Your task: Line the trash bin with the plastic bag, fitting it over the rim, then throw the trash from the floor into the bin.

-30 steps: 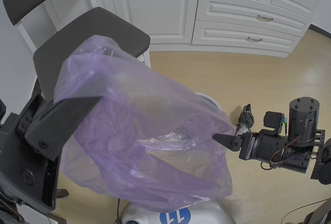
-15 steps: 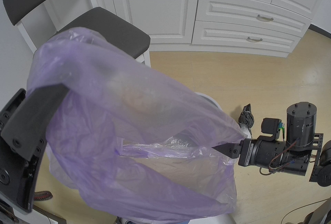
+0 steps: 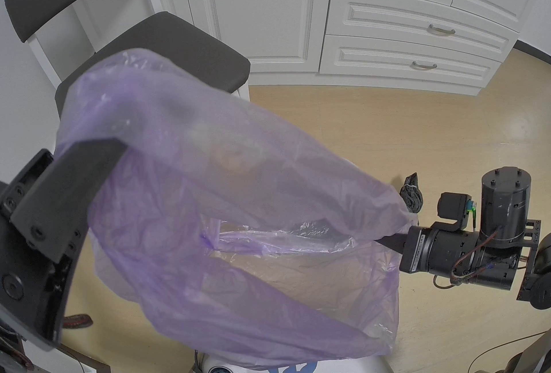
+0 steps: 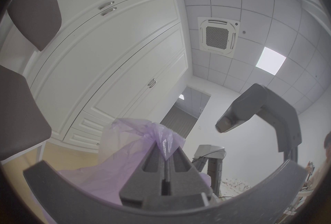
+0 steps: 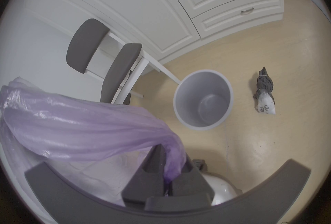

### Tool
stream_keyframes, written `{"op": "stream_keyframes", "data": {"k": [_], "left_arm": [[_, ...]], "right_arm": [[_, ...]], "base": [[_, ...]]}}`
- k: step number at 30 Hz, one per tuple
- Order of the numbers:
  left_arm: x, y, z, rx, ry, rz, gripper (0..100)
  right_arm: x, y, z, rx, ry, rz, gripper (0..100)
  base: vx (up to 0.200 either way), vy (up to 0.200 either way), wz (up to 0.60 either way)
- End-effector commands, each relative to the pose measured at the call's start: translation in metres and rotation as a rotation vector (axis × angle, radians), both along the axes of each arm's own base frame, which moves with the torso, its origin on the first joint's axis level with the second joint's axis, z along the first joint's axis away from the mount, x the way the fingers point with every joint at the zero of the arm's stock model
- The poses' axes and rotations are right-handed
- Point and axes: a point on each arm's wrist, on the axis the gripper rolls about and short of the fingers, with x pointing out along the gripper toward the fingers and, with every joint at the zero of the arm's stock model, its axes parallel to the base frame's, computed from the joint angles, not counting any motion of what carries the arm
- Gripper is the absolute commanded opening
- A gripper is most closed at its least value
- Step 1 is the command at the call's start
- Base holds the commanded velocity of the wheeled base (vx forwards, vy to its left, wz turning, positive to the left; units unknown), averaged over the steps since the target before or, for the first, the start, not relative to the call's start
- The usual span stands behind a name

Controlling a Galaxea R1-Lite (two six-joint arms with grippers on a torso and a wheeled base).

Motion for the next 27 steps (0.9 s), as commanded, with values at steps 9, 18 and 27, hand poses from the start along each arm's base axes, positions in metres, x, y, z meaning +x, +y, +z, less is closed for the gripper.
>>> {"op": "stream_keyframes", "data": {"k": [9, 18, 27], "left_arm": [[0.049, -0.011, -0.027, 0.115, 0.111, 0.178, 0], [0.072, -0.015, -0.041, 0.221, 0.215, 0.239, 0], [0.07, -0.013, -0.054, 0.284, 0.258, 0.231, 0]], "right_arm": [[-0.005, -0.029, 0.031, -0.005, -0.142, -0.07, 0], [0.0, -0.041, 0.06, 0.018, -0.208, -0.202, 0], [0.007, -0.039, 0.073, 0.045, -0.24, -0.305, 0]], "base": [[0.0, 0.0, 0.0], [0.0, 0.0, 0.0], [0.0, 0.0, 0.0]]}}
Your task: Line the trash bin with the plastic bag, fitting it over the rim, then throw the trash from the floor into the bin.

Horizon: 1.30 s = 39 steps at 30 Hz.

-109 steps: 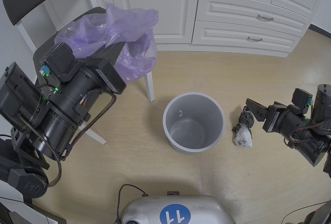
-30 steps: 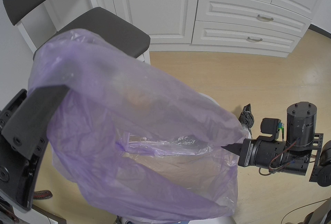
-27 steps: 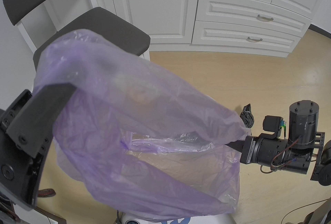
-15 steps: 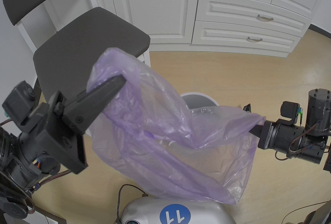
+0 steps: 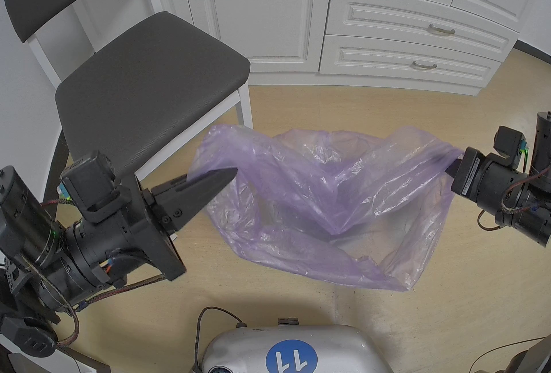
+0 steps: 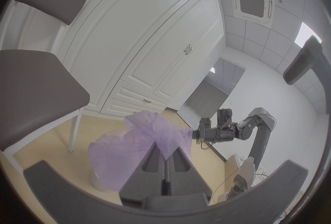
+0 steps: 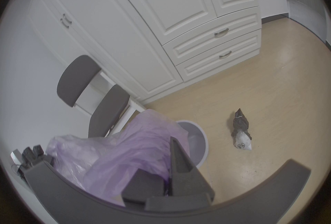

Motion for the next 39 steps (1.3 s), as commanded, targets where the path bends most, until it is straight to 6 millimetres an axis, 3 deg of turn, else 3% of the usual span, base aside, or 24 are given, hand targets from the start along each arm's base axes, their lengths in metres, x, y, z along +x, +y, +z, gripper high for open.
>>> {"op": "stream_keyframes", "data": {"k": [1, 13, 17, 27, 39], "left_arm": [[-0.002, 0.001, -0.008, 0.028, 0.018, -0.006, 0], [0.007, -0.004, -0.016, 0.129, 0.071, 0.033, 0], [0.015, -0.009, -0.012, 0.175, 0.142, 0.131, 0], [0.027, -0.012, -0.011, 0.272, 0.152, 0.308, 0], [0.029, -0.012, -0.01, 0.285, 0.128, 0.377, 0]], "right_arm": [[0.003, 0.001, 0.008, 0.024, -0.025, -0.035, 0], [-0.011, -0.006, 0.026, 0.053, -0.099, -0.055, 0], [-0.011, -0.006, 0.025, 0.043, -0.095, -0.062, 0], [-0.011, -0.007, 0.014, -0.063, -0.087, -0.077, 0], [-0.031, -0.005, -0.024, -0.437, -0.078, -0.099, 0]], "base": [[0.0, 0.0, 0.0], [0.0, 0.0, 0.0], [0.0, 0.0, 0.0], [0.0, 0.0, 0.0], [0.0, 0.0, 0.0]]}}
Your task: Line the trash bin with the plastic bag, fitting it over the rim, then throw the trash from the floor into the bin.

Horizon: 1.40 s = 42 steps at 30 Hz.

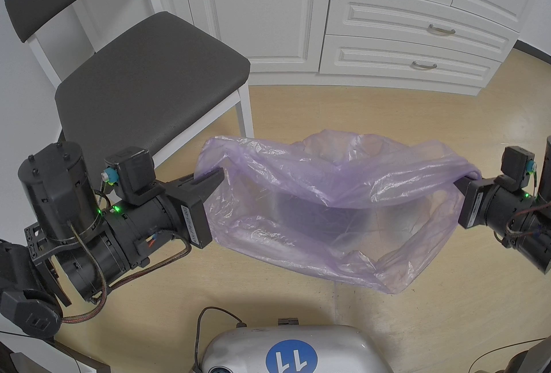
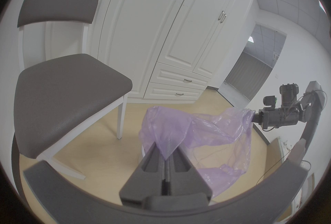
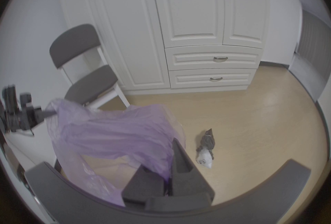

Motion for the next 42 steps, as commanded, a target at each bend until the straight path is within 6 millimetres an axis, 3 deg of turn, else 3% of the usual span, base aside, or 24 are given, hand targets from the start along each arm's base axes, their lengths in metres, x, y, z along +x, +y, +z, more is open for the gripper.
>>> {"op": "stream_keyframes", "data": {"k": [1, 7, 16, 42], "left_arm": [[-0.001, 0.001, -0.003, 0.033, -0.01, 0.001, 0], [0.005, -0.003, -0.012, 0.089, -0.008, 0.058, 0], [0.012, -0.002, -0.02, 0.166, -0.017, 0.121, 0], [0.028, 0.009, -0.028, 0.191, 0.011, 0.187, 0]], "right_arm": [[-0.01, 0.0, -0.012, -0.072, 0.018, 0.022, 0], [-0.019, 0.001, -0.023, -0.159, 0.03, 0.057, 0], [-0.015, 0.001, -0.041, -0.231, 0.093, 0.058, 0], [0.001, -0.004, -0.053, -0.262, 0.147, -0.02, 0]], "base": [[0.0, 0.0, 0.0], [0.0, 0.0, 0.0], [0.0, 0.0, 0.0], [0.0, 0.0, 0.0]]}}
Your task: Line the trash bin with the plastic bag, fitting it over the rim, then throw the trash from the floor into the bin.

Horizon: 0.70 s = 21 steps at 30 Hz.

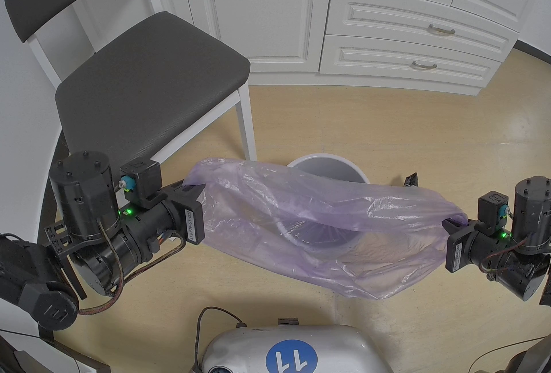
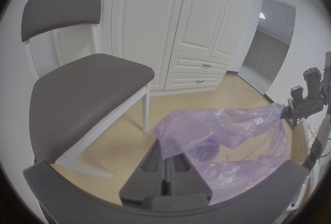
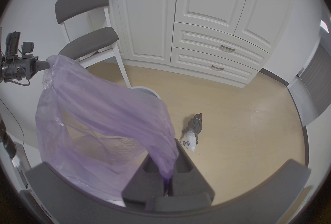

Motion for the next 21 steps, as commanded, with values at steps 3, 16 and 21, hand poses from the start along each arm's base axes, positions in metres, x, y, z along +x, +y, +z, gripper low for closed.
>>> {"op": "stream_keyframes", "data": {"k": [3, 16, 21], "left_arm": [[0.007, 0.003, -0.005, 0.01, 0.016, 0.021, 0], [0.017, 0.004, -0.012, 0.0, 0.006, 0.04, 0], [0.021, 0.005, -0.014, 0.001, 0.014, 0.052, 0]], "right_arm": [[0.005, -0.003, -0.003, -0.007, 0.012, -0.022, 0], [0.014, -0.006, -0.009, -0.011, 0.042, -0.054, 0], [0.017, -0.007, -0.009, 0.006, 0.051, -0.045, 0]], "base": [[0.0, 0.0, 0.0], [0.0, 0.0, 0.0], [0.0, 0.0, 0.0]]}}
